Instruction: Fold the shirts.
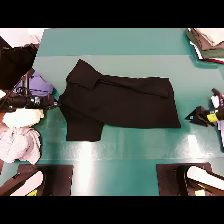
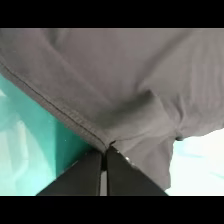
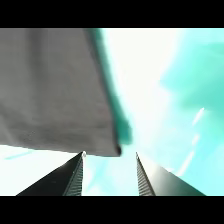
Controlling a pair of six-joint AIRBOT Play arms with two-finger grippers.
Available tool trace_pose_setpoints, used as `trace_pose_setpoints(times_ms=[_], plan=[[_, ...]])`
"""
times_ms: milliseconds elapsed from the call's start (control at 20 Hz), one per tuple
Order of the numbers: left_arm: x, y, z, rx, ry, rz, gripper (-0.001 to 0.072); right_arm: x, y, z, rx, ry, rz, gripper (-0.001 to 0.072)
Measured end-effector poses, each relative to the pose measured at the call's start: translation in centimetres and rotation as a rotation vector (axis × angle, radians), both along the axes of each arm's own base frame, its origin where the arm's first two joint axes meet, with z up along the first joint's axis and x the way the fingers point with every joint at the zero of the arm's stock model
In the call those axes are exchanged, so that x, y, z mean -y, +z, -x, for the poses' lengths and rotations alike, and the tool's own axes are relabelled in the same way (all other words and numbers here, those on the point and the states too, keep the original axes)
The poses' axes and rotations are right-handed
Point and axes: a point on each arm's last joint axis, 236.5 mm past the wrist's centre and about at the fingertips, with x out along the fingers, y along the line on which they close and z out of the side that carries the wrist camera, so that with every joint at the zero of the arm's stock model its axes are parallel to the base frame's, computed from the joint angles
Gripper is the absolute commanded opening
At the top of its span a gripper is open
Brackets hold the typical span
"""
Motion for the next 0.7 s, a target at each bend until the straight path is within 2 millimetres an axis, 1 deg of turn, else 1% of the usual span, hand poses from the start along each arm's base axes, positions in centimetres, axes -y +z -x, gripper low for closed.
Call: trace_pose_setpoints(times_ms=[150, 350, 400, 500, 550, 600, 700], plan=[[0.1, 0.4, 0.0, -0.007, 0.003, 0.006, 0.0025, -1.0, -2.2, 0.7, -0.041, 0.004, -0.077, 0.0390], [0.1, 0.5, 0.1, -0.015, 0.003, 0.010, 0.0025, -3.1, -3.2, 0.9, -0.076, 0.039, -0.158, 0.0383], [0.1, 0.5, 0.1, -0.016, 0.005, 0.011, 0.0025, -3.4, -3.4, 1.0, -0.081, 0.052, -0.161, 0.0341], [0.1, 0.5, 0.1, -0.017, 0.005, 0.011, 0.0025, -3.9, -3.8, 1.0, -0.089, 0.075, -0.161, 0.0128], [0.2, 0.5, 0.2, -0.020, 0.003, 0.013, 0.0024, -4.1, -3.9, 1.1, -0.093, 0.085, -0.160, 0.0040], [0.2, 0.5, 0.3, -0.023, 0.002, 0.014, 0.0025, -4.4, -4.0, 1.2, -0.100, 0.097, -0.165, 0.0019], [0.2, 0.8, 0.2, -0.021, 0.004, 0.017, 0.0024, -4.8, -3.9, 1.4, -0.101, 0.117, -0.172, 0.0018]])
